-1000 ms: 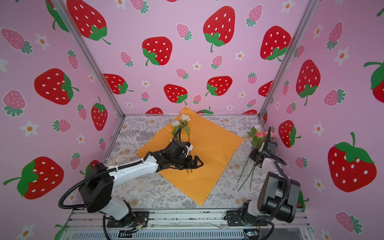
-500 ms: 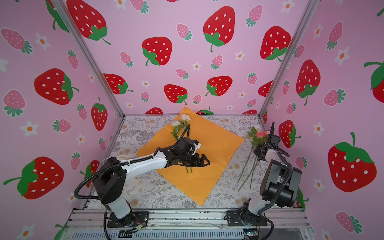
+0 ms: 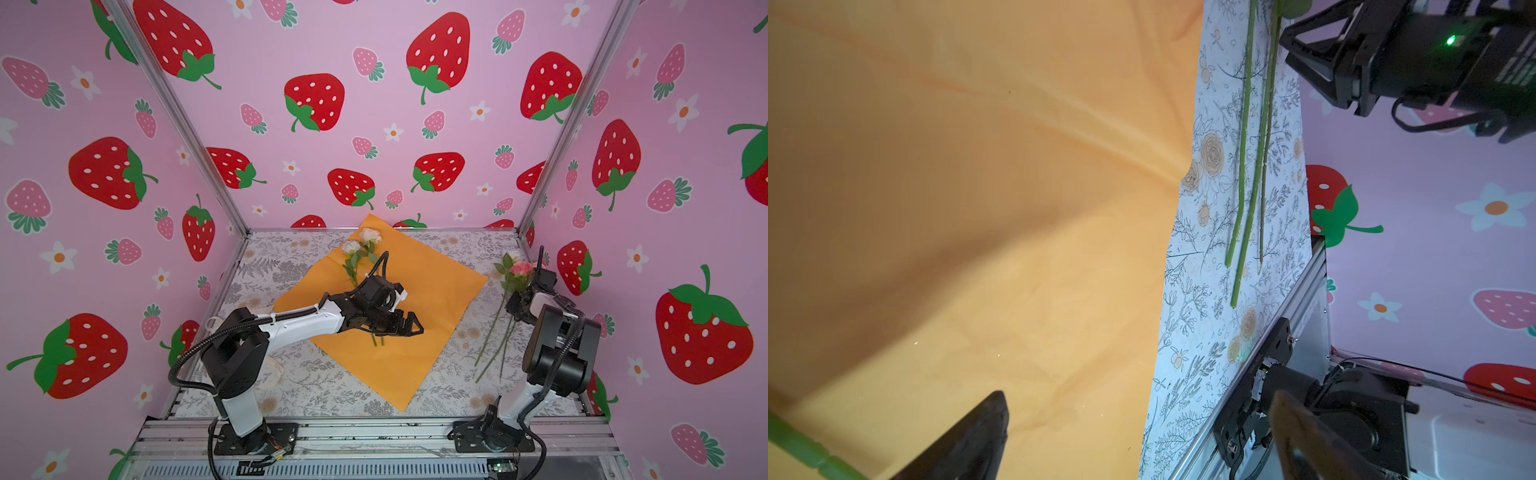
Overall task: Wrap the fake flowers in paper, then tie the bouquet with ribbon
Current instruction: 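Grasp a pink rose stem with the right gripper while the left moves over the paper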
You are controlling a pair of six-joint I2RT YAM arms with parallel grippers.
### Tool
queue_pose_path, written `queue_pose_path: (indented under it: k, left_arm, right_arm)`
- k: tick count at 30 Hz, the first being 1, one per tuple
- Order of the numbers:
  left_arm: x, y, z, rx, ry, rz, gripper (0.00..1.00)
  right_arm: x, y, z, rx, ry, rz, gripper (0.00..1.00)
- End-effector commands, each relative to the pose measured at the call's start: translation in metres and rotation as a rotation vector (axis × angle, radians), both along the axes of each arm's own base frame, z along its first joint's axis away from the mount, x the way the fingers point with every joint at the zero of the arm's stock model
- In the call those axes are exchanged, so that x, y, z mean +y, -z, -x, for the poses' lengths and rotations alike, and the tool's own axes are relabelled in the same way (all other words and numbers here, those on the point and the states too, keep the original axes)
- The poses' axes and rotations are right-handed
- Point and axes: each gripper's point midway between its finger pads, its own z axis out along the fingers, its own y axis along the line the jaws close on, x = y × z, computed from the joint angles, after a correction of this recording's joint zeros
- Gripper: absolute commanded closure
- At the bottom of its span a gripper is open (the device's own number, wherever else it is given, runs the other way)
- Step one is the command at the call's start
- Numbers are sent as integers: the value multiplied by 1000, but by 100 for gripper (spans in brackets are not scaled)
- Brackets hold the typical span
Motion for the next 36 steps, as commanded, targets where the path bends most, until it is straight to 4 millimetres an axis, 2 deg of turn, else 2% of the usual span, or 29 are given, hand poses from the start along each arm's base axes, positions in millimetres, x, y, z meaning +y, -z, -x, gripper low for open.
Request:
queue_pose_path:
  k: [1, 6, 11, 14, 15, 19, 22, 30, 33, 36]
  left_arm:
    - [-7, -16, -6, -16, 6, 50, 1]
    - [-5, -16, -7, -14, -3, 43, 1]
    - [-4, -18, -9, 0, -21, 66, 1]
    - [-2, -20, -11, -1, -29, 69, 1]
    - [-1, -22, -12, -5, -33, 67, 1]
    - [4, -30, -12, -28, -46, 66, 1]
    - [10, -37, -11, -46, -59, 61, 1]
    - [43, -42, -2, -105, -114, -4, 1]
    - [63, -40, -4, -138, -162, -51, 1]
    - [89, -40, -9, -155, -234, -91, 1]
  right_arm:
    - [3, 2, -6, 22, -50, -2, 65]
    - [2, 14, -5, 62, -37, 7, 68]
    - [11, 23, -5, 89, -80, -3, 73]
    - [8, 31, 1, 167, -87, 45, 82]
    - [6, 28, 1, 171, -84, 69, 89]
    - [11, -5, -11, 73, -108, 106, 98]
    - [10, -39, -17, 3, -116, 206, 99]
    - [17, -96, -2, -146, -85, 253, 99]
    - [44, -126, -12, -301, -171, 179, 99]
    - [94, -148, -25, -407, -295, 9, 99]
